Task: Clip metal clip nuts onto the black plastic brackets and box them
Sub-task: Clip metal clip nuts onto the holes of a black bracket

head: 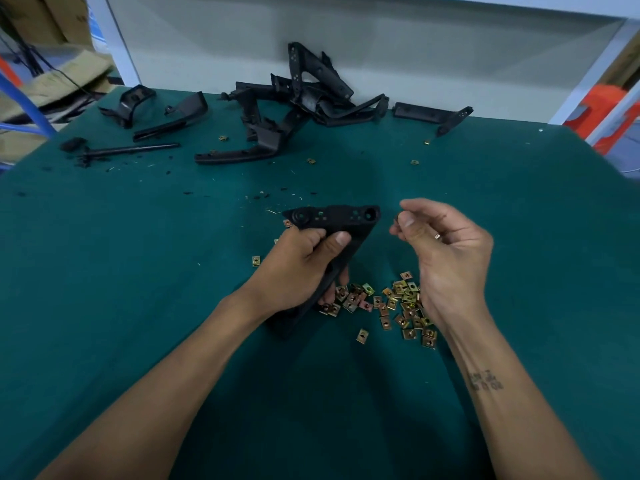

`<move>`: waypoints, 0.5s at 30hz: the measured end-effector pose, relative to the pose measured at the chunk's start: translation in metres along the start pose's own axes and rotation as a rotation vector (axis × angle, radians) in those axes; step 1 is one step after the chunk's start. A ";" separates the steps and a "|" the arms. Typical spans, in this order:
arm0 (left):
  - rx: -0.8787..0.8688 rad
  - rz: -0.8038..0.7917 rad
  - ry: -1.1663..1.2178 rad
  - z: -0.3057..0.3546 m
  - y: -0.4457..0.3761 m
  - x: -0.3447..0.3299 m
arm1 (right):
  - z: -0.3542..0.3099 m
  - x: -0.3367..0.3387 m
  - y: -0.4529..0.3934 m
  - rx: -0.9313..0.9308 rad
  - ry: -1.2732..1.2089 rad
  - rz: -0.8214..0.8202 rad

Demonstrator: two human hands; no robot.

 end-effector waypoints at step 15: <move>-0.026 0.006 -0.355 0.003 0.002 -0.003 | -0.001 -0.001 0.001 -0.143 -0.037 -0.118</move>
Point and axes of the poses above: each hand's wrist, its own y-axis away from the middle knuckle, its own x-axis out of the back of the hand, z = x × y, the point moved 3 cm from there along -y, towards the middle knuckle, and after that the axes turned 2 degrees about x, right-handed, at the moved point
